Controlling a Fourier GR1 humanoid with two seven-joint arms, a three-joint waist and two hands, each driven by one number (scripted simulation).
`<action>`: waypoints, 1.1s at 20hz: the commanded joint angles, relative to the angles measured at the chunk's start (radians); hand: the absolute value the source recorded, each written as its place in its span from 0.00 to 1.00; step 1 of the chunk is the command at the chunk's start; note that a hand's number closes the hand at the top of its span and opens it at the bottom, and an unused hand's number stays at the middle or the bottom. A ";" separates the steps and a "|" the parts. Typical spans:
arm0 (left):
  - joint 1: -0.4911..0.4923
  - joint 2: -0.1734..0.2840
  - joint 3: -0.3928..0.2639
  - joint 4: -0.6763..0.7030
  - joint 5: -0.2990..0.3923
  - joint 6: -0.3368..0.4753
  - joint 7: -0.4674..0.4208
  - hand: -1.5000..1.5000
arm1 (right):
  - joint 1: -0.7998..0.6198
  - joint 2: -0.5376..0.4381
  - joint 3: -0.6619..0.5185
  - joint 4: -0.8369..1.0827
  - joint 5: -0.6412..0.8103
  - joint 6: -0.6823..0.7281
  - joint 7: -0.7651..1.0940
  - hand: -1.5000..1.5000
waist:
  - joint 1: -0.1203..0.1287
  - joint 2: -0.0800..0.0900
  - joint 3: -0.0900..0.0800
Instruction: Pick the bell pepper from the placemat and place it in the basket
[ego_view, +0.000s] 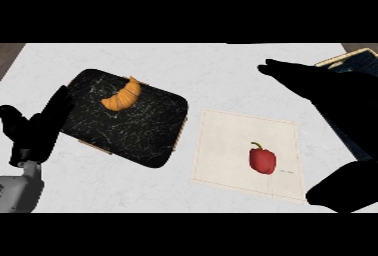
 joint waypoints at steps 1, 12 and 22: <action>0.008 -0.021 -0.003 0.017 -0.023 -0.001 -0.015 0.50 | 0.164 -0.054 -0.056 -0.159 -0.032 0.025 0.091 0.00 | 0.007 0.005 0.001; -0.008 -0.024 0.030 -0.029 -0.028 -0.043 0.025 0.50 | 0.486 0.123 0.099 -0.058 0.587 -0.176 -0.391 0.00 | 0.030 0.009 0.001; 0.010 -0.046 0.050 -0.088 -0.045 -0.058 0.064 0.50 | 0.449 0.244 0.115 0.231 0.716 -0.252 -0.506 0.00 | 0.034 0.008 0.001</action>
